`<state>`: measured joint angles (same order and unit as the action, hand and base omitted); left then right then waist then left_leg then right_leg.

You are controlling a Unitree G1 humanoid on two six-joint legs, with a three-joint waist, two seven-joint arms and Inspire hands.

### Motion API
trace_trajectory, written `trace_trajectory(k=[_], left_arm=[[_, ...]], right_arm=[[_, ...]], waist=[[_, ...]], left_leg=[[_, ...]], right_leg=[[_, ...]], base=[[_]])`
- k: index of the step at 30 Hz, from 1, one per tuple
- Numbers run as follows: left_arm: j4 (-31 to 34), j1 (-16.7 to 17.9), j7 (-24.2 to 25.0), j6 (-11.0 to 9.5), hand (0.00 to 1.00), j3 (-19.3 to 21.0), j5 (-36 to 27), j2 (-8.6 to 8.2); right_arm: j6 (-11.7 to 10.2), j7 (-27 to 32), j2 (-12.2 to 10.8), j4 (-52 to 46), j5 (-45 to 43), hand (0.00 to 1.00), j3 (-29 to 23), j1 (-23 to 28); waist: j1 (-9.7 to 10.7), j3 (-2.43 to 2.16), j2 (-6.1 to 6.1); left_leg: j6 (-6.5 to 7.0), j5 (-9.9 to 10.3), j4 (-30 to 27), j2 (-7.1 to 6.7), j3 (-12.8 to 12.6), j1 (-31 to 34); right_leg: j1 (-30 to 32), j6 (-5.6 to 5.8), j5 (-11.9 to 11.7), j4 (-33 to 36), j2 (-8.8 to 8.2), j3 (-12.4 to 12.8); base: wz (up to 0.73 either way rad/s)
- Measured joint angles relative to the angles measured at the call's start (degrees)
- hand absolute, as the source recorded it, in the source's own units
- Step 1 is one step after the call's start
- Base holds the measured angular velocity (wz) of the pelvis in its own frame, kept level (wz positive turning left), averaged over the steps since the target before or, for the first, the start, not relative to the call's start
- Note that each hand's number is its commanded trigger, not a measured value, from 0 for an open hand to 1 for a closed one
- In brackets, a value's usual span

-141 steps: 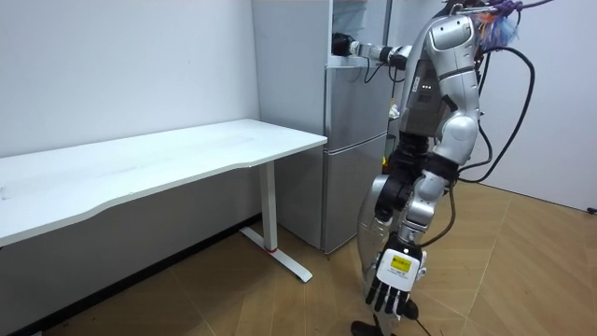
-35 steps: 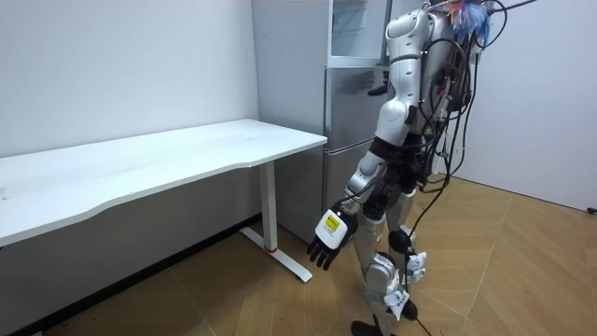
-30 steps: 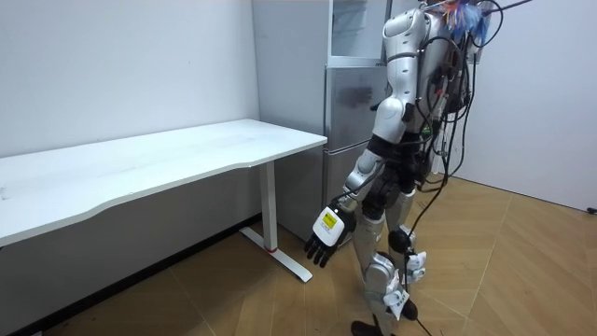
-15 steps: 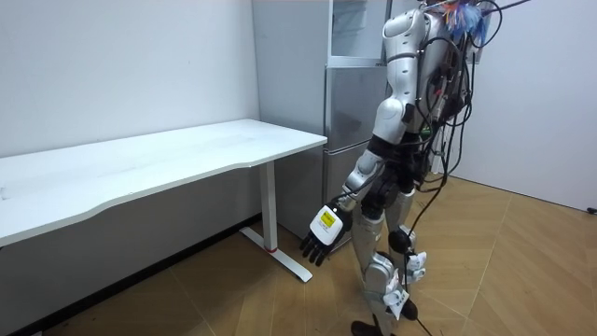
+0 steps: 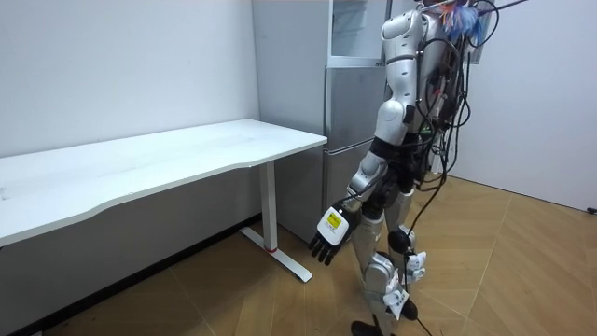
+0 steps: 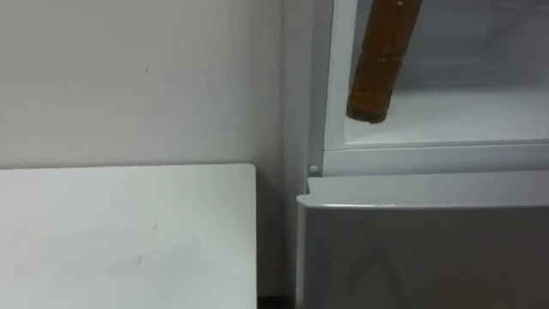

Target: Put the bottle in the upper fridge

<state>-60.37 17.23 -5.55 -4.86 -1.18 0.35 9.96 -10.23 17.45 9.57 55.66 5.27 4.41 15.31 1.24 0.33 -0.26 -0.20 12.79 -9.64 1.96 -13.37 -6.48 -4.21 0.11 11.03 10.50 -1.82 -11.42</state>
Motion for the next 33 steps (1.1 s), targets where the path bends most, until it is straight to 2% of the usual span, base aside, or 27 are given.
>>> trace_trajectory(k=[4, 10, 18, 27, 29, 33], left_arm=[[0.01, -0.01, 0.57, 0.71, 0.00, -0.21, 1.44, -0.01], [0.05, -0.18, 2.16, 2.21, 0.00, -0.03, 2.52, 0.00], [0.10, -0.93, 2.56, 3.50, 0.00, -0.08, 2.73, 0.00], [0.06, -0.56, 2.57, 4.07, 0.00, 0.55, 2.73, -0.03], [0.06, -0.55, 2.70, 4.38, 0.00, 1.13, 2.76, -0.07], [-0.04, 0.07, 3.31, 4.56, 0.00, 4.72, 3.11, -0.03]], right_arm=[[0.65, -4.53, -0.58, 3.11, 0.20, 0.00, -0.03, -0.68], [3.00, -10.28, -0.55, 6.71, 0.19, 0.00, -0.15, -2.92], [4.94, -13.19, -0.48, 7.65, 3.58, 0.00, -0.65, -4.14], [5.52, -14.52, -0.56, 9.44, 10.81, 0.00, -1.95, -3.80], [5.98, -14.81, -0.56, 9.40, 11.19, 0.00, -3.11, -3.80], [6.16, -14.97, -0.29, 10.49, 13.71, 0.00, -10.56, -4.26]], waist=[[0.00, 0.00, 0.13], [-0.14, -0.03, 0.18], [0.01, -0.07, 0.16], [0.13, -0.08, 0.01], [0.16, -0.17, -0.18], [1.18, -0.25, -0.66]], left_leg=[[0.00, 0.00, -0.02, -0.06, 0.83, 0.26], [0.00, 0.00, -0.03, -0.13, 0.86, 0.05], [0.01, 0.00, -0.42, -0.28, 1.54, 0.61], [0.01, 0.00, -0.73, -0.26, 1.32, -0.29], [0.01, 0.00, -0.73, -0.27, 1.31, -0.25], [0.05, 0.02, -0.74, -0.29, 0.96, -0.94]], right_leg=[[-0.65, 0.03, -0.10, -0.89, 0.04, -0.30], [-1.05, 0.05, -0.06, -0.98, 0.03, -0.02], [-0.84, 0.15, 0.02, -0.78, -0.11, -0.32], [-1.44, 0.13, 0.02, -0.84, -0.02, 0.21], [-1.26, 0.13, 0.02, -0.70, -0.05, 0.25], [-1.45, 0.13, 0.14, -0.27, -0.15, 0.65]], base=[[0.09], [0.01], [0.03], [-0.02], [0.00], [-0.05]])
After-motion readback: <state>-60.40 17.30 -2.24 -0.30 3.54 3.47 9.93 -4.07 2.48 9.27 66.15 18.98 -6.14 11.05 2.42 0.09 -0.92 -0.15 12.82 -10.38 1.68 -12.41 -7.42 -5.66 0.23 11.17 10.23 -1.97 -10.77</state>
